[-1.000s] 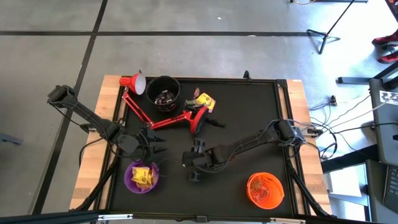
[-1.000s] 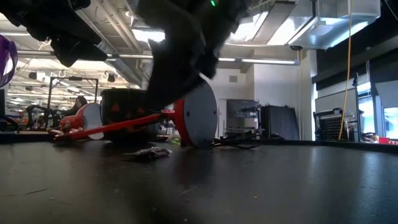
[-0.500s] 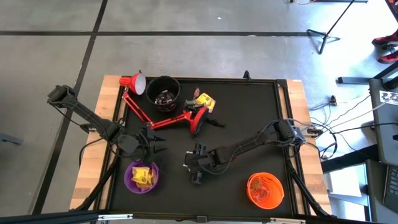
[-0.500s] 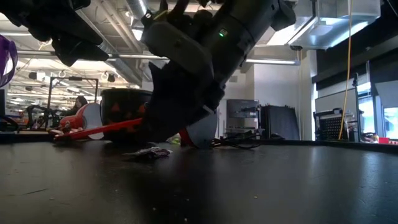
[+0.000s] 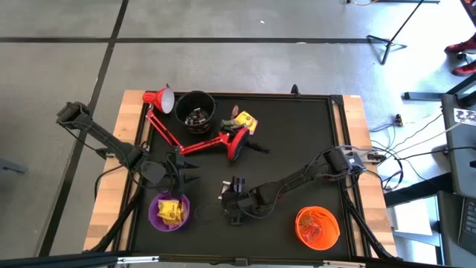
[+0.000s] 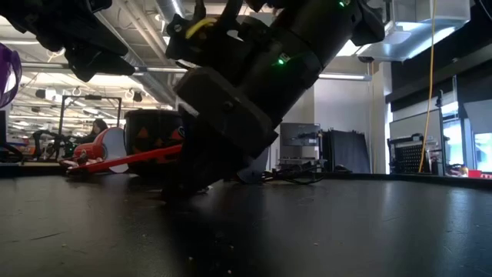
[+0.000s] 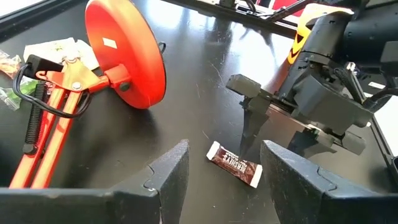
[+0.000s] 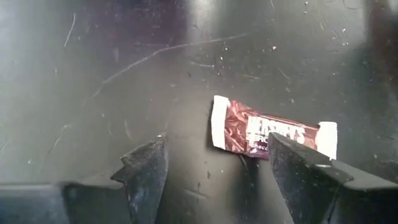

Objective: Organize candy in baskets
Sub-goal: Put the brown chocolate bar into the black bucket

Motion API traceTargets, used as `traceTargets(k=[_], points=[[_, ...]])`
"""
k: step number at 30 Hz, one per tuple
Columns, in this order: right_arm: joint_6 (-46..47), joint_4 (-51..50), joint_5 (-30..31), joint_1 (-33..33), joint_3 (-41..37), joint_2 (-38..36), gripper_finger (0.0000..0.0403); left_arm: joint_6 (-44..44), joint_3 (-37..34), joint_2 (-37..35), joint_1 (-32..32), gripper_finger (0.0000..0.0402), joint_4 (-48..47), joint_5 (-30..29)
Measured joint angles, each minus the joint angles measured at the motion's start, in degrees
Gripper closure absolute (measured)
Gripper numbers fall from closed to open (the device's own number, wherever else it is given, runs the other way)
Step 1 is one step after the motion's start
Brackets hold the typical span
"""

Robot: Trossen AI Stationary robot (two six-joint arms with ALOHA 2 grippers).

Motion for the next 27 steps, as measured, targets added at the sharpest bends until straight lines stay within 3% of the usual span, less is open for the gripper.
traceTargets(k=[5,9,21,27], points=[[0.4,0.6,2.3,0.1,0.1,1.0,0.0152,0.0,0.0,0.0,0.0,0.0214,0.1,-0.5],[0.4,1.8,3.5,0.1,0.0,1.2,0.0191,0.0,0.0,0.0,0.0,0.0214,0.1,-1.2],[0.2,1.8,5.0,-0.2,-0.1,1.5,0.0389,-0.2,0.0,0.0,0.0,0.0214,0.0,-1.3],[0.2,0.5,5.4,0.2,1.8,1.6,0.0398,-0.2,0.0,0.0,0.0,0.0214,0.0,-0.6]])
